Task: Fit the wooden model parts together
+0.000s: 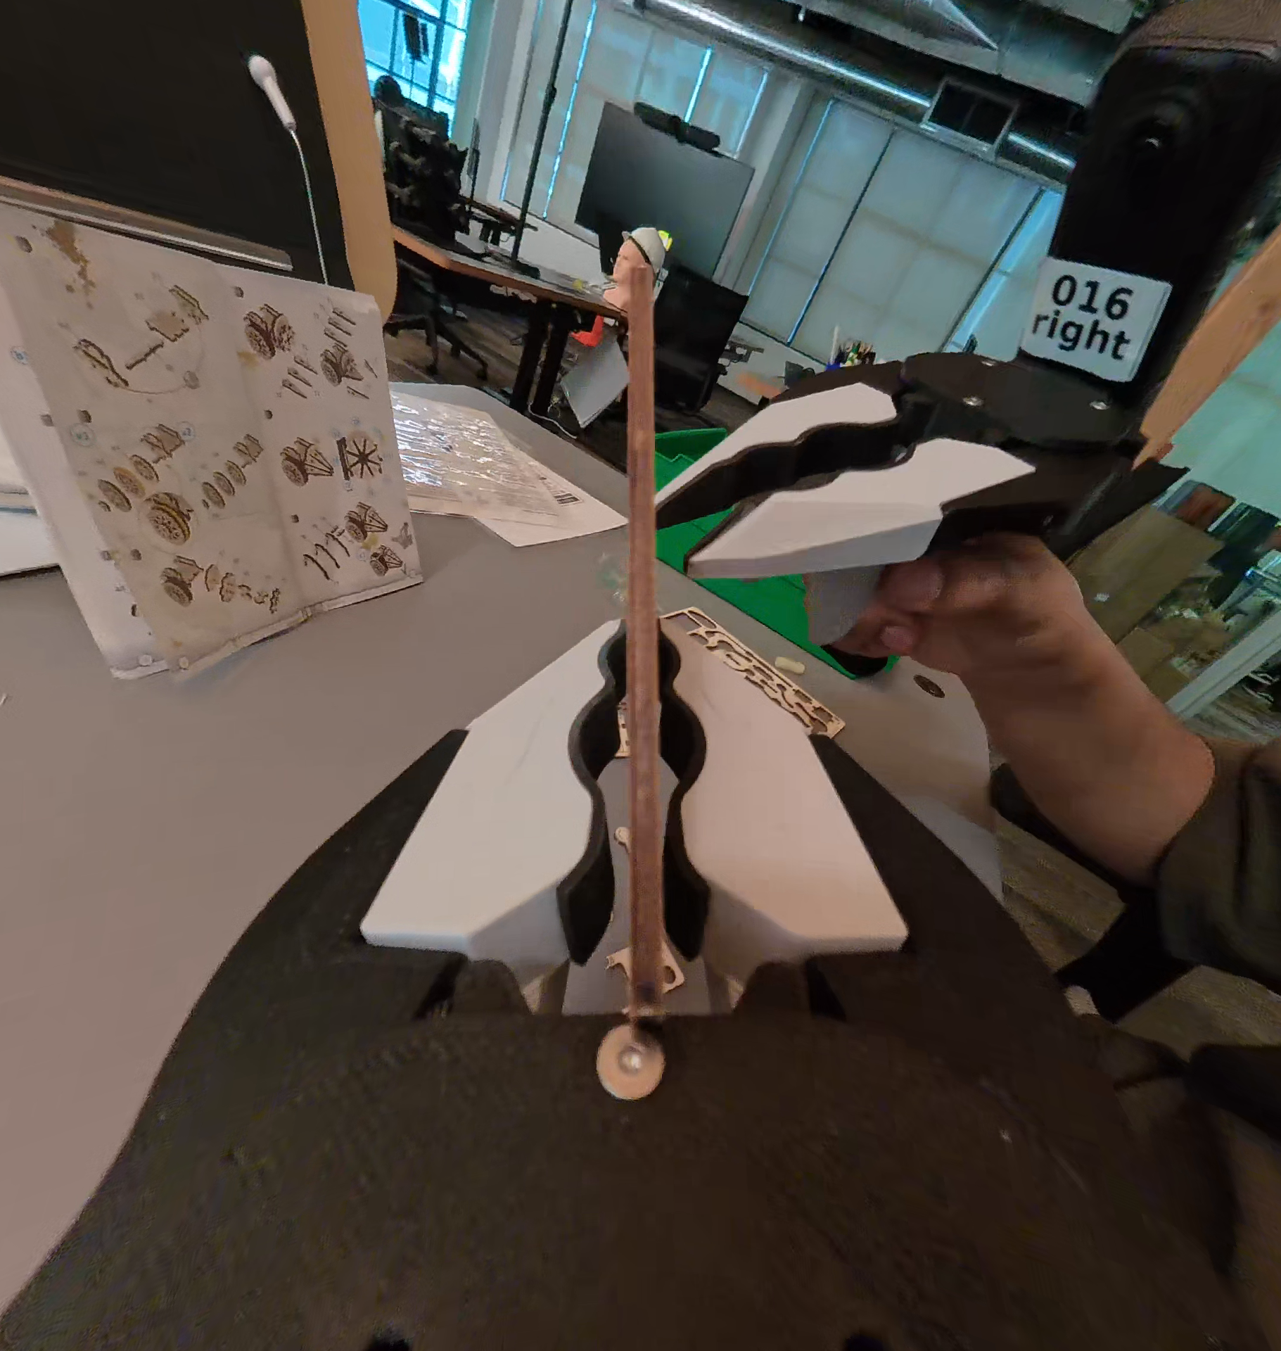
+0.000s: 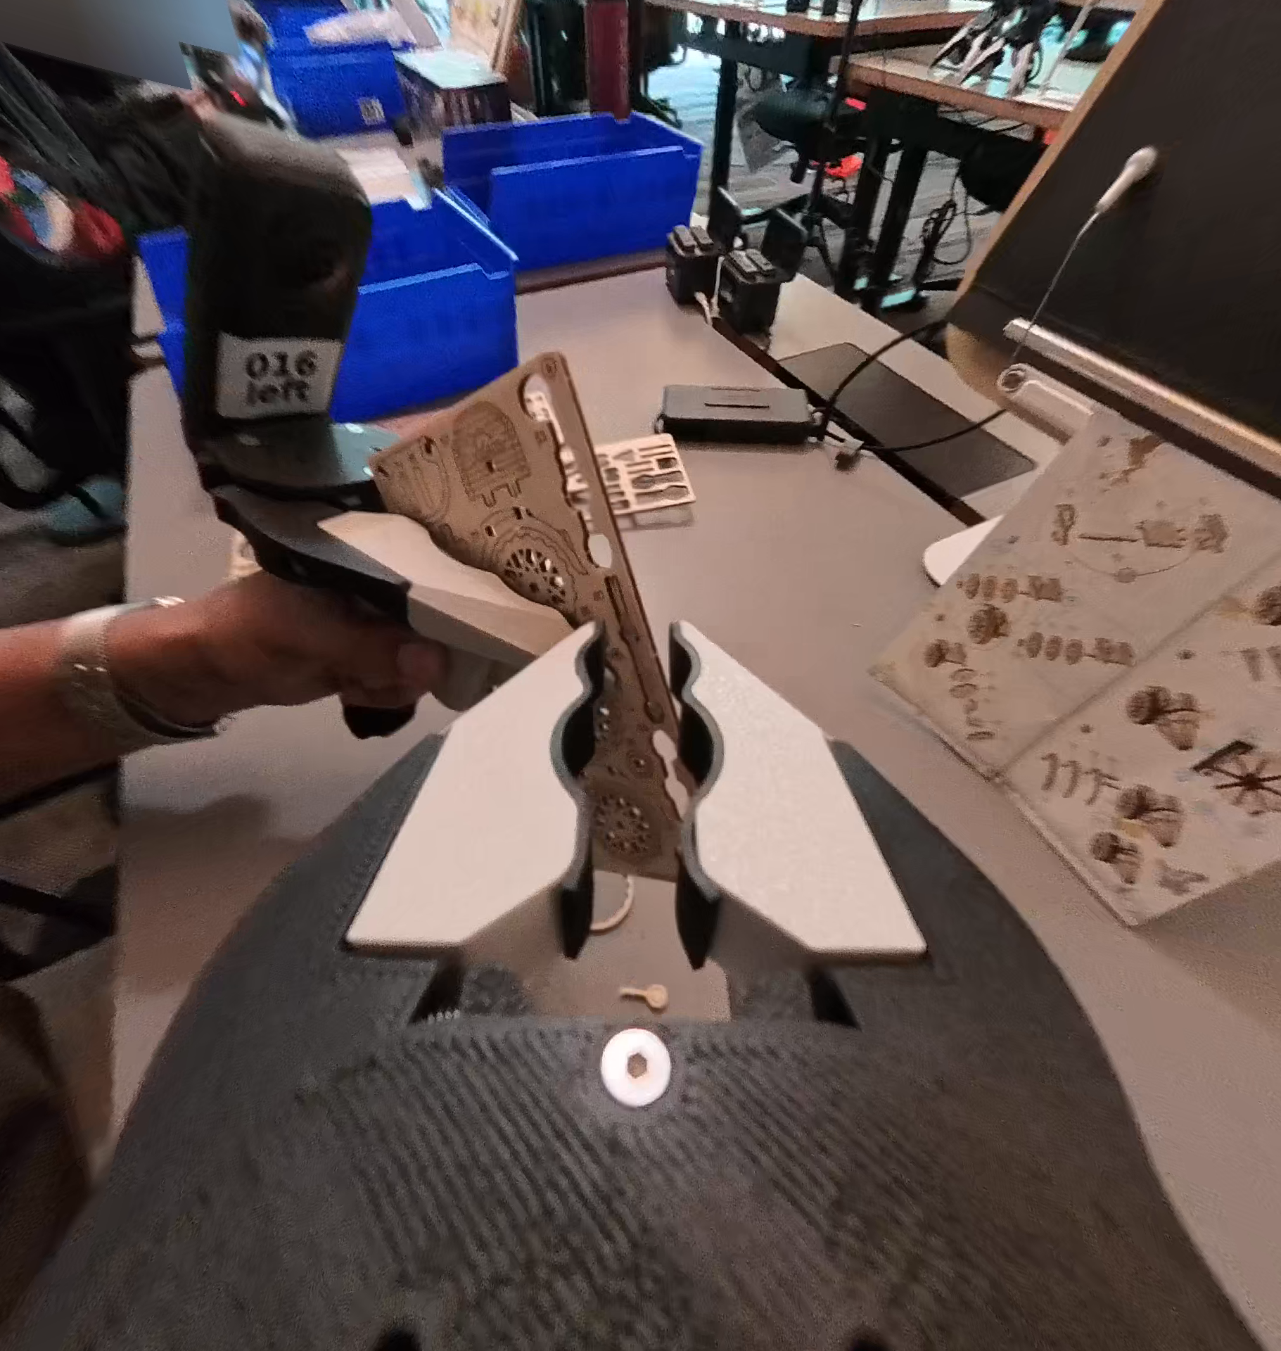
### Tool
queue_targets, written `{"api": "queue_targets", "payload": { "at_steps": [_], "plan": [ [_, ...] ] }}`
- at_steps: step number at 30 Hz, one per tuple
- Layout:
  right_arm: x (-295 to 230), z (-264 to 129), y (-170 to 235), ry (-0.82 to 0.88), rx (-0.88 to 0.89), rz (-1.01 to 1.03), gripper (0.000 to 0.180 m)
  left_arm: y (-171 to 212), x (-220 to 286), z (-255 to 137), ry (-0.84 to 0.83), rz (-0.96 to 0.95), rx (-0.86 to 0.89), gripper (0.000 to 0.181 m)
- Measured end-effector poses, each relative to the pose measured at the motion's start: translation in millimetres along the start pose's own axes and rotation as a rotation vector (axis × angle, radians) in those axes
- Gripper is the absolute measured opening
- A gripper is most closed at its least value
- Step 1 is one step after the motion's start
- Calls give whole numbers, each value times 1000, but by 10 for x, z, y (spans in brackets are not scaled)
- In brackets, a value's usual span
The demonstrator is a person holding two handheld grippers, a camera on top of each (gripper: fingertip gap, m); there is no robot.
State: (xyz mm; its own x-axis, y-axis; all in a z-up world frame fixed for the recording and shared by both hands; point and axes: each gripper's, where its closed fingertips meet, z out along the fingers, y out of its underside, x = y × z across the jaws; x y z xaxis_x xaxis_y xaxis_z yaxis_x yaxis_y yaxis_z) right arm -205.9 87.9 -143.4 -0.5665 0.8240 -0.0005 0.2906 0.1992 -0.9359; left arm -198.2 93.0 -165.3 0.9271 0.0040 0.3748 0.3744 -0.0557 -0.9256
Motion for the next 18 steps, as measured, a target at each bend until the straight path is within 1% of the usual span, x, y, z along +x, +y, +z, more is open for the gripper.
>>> {"api": "queue_targets", "payload": {
  "at_steps": [2, 9, 12, 14, 18],
  "plan": [
    [15, -10, -4, -15, 8, 35, 14, -19, 25, -7, 14, 1, 9, 1],
    [25, -14, 8, 18, -8, -55, 13, -39, 103, -8, 56, -2, 12, 1],
    [4, -25, 8, 39, -25, -115, 10, -24, 115, -2, 30, 61, -8, 1],
    [-17, -12, 43, 60, -57, -168, 4, 14, 98, 11, -16, 137, -38, 2],
    [-30, -12, 66, 98, -87, -222, 4, 38, 98, 8, -41, 204, -66, 1]
  ]
}}
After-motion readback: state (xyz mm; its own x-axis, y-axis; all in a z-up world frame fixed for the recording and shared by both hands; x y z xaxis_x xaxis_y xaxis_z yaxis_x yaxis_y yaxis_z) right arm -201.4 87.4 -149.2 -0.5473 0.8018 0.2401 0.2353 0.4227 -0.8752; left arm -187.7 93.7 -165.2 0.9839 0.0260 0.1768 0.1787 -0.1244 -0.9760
